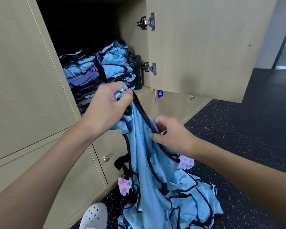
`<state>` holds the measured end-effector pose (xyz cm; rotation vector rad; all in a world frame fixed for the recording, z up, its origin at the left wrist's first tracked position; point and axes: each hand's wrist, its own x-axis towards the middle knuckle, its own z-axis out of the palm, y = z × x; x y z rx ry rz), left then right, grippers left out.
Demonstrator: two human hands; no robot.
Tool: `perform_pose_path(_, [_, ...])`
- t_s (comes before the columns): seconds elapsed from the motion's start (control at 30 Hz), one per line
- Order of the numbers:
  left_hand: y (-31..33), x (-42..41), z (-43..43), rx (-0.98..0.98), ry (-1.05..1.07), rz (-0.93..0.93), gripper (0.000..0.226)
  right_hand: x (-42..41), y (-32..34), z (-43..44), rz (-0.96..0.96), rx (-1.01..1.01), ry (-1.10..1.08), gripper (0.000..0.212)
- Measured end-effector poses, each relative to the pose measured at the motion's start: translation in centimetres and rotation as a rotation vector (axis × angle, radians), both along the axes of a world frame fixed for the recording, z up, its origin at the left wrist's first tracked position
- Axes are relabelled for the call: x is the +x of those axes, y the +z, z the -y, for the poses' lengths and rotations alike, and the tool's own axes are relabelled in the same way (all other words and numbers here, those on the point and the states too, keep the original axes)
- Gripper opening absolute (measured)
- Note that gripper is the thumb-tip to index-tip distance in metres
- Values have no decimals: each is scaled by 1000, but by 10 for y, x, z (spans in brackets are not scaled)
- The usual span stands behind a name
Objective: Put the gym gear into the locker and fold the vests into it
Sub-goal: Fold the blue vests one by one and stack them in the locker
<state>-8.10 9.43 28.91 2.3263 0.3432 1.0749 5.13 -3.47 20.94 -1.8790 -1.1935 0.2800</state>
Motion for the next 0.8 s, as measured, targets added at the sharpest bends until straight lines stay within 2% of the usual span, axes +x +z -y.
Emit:
perform_pose_path(0.13, [-1,1,-1,4,-10,-18,31,-10,-3,-4,38,73,-9,15])
perform_pose_path(0.23, [-2,0,-3,4,-17,-23,30,-14,-1,-6,8,172,-70,31])
perform_pose_path(0.3, [-3,0,-4,13,-16,-26,30,-16,0,-6,-1,206,-58,29])
perform_pose_path(0.6, [-3,0,-4,0,-35,-23,28,-13,-8,-11,-77,134,14,32])
perform_pose_path(0.8, [-2,-2,-4,7,-29,-29,30,-9,-11,-11,-67,40,48,12])
